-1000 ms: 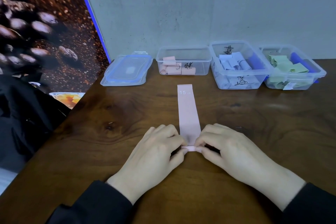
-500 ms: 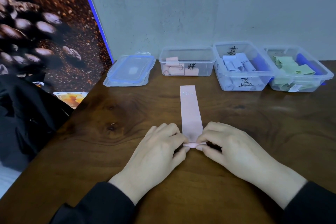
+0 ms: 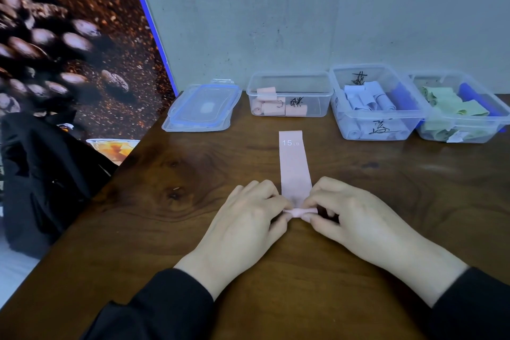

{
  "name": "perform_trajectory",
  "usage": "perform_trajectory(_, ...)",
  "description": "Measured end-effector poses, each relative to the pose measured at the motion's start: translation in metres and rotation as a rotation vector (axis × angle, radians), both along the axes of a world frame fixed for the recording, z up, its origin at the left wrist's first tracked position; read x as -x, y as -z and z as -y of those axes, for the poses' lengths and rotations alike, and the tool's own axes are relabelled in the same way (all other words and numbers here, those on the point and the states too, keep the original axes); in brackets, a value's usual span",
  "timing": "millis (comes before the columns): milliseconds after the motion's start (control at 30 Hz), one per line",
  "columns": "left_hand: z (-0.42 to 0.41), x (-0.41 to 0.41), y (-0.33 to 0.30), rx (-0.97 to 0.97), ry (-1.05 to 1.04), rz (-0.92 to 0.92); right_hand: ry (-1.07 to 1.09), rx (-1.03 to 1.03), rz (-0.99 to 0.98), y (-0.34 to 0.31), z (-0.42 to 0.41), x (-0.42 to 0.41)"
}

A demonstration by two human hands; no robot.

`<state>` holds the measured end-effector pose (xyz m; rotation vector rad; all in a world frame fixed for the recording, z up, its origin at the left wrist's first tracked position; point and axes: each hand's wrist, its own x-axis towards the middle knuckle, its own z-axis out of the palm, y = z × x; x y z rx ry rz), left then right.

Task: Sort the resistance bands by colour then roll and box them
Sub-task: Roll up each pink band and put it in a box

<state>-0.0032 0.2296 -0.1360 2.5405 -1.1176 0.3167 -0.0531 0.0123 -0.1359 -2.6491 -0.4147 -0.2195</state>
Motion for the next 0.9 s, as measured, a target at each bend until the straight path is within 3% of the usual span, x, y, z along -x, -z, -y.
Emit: perform_trajectory(900, 0.009, -0.036, 0.002, 0.027, 0.012, -0.017, 0.015, 0.001, 0.065, 0.009, 0.009, -0.032)
